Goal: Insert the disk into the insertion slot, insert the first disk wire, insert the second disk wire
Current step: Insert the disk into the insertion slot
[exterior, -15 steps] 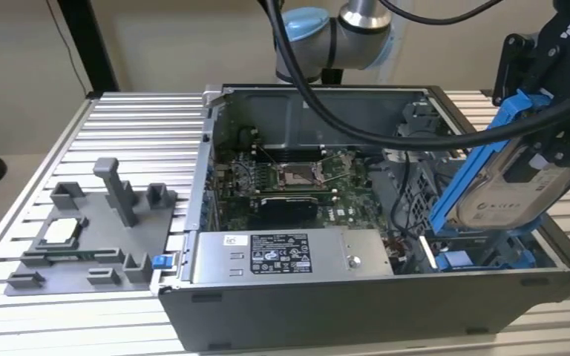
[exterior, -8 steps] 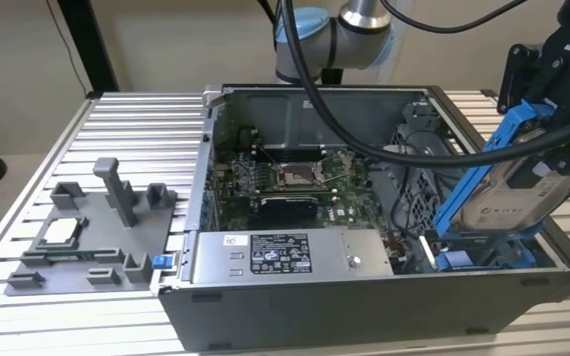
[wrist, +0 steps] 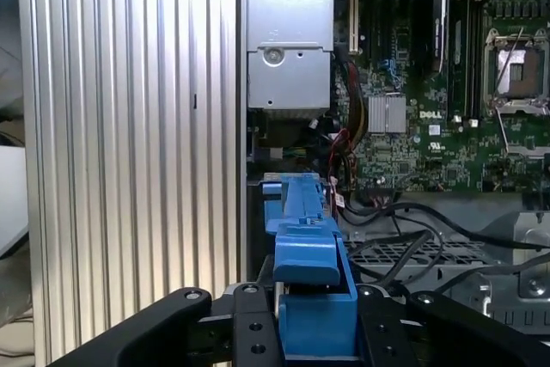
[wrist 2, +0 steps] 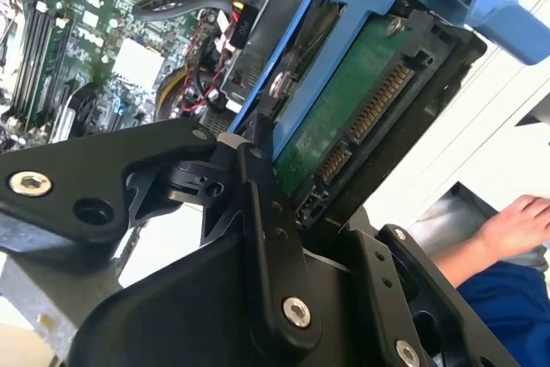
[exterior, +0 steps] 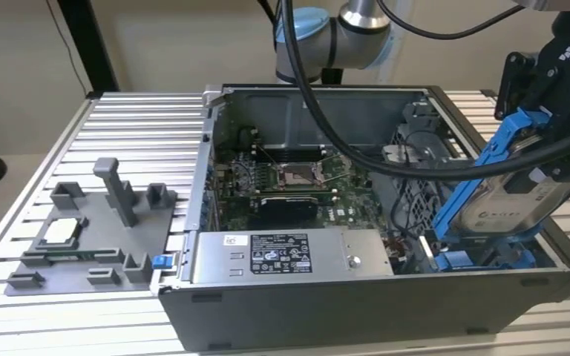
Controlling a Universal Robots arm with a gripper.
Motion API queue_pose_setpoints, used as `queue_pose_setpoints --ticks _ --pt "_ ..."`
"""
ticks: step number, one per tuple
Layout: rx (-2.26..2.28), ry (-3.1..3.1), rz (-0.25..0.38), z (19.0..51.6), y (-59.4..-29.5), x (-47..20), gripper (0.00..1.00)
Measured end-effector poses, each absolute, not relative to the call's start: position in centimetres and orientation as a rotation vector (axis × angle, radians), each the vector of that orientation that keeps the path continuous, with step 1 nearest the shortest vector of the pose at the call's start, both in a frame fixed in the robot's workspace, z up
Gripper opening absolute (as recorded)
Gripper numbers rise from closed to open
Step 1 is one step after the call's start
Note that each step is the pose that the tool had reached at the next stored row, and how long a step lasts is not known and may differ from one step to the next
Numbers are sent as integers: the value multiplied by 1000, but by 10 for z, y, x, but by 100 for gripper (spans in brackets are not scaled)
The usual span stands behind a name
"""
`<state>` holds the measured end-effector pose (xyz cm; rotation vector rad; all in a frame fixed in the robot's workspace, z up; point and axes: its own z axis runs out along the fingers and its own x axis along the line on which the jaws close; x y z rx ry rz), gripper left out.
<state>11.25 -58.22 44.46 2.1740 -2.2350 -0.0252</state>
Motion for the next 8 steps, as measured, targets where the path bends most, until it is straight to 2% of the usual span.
queue_pose_setpoints --ticks 8 --pt "2174 -2235 -25 443 -582 113 0"
